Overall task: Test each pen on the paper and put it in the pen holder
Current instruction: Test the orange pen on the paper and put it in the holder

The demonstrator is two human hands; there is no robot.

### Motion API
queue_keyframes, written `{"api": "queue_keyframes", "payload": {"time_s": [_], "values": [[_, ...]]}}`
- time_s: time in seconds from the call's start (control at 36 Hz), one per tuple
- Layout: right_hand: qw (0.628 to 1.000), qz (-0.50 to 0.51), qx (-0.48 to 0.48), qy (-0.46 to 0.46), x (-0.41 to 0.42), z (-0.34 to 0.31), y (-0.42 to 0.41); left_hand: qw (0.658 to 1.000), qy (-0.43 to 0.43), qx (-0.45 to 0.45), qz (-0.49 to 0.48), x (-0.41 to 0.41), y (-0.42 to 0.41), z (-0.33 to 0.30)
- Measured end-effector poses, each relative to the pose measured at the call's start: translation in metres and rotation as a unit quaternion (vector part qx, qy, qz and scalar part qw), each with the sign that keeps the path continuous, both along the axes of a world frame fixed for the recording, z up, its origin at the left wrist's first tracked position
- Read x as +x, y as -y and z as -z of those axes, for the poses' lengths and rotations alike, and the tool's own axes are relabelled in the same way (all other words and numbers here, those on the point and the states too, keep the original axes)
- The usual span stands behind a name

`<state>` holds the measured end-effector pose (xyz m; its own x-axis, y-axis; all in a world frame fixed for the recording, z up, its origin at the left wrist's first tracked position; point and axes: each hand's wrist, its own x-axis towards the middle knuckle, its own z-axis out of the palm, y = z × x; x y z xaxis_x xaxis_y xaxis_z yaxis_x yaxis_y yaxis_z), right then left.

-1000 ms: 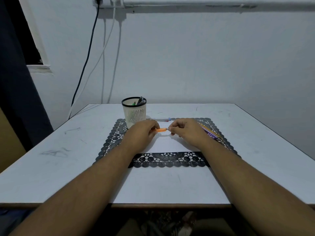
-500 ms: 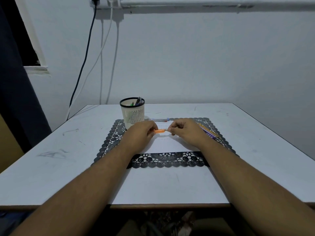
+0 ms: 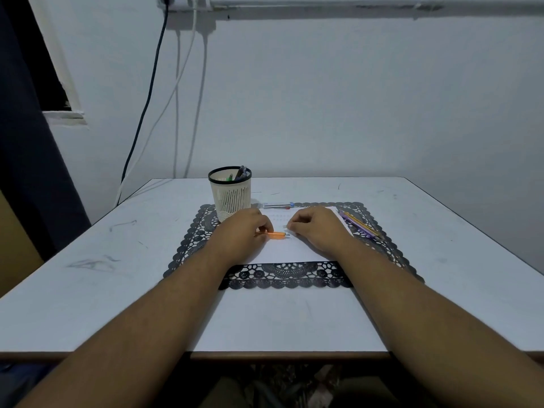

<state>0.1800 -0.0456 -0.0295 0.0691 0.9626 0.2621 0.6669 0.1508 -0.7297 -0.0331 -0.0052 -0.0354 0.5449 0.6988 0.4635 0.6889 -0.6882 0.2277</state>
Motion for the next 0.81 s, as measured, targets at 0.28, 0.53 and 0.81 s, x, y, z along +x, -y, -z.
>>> {"api": "queue_keyframes", "payload": {"time_s": [0.28,0.53,0.81], "values": [[0.999,0.023,-0.015,-0.024,0.008,0.001,0.001,0.999,-0.020,-0.013,0.022,0.001,-0.002,0.001],[0.985,-0.031,-0.084,-0.149,0.027,-0.006,0.015,0.999,-0.025,-0.010,0.031,0.001,-0.001,0.002],[0.994,-0.045,-0.085,-0.047,0.024,-0.006,0.014,0.999,-0.029,-0.018,0.034,0.001,-0.002,0.002]]}}
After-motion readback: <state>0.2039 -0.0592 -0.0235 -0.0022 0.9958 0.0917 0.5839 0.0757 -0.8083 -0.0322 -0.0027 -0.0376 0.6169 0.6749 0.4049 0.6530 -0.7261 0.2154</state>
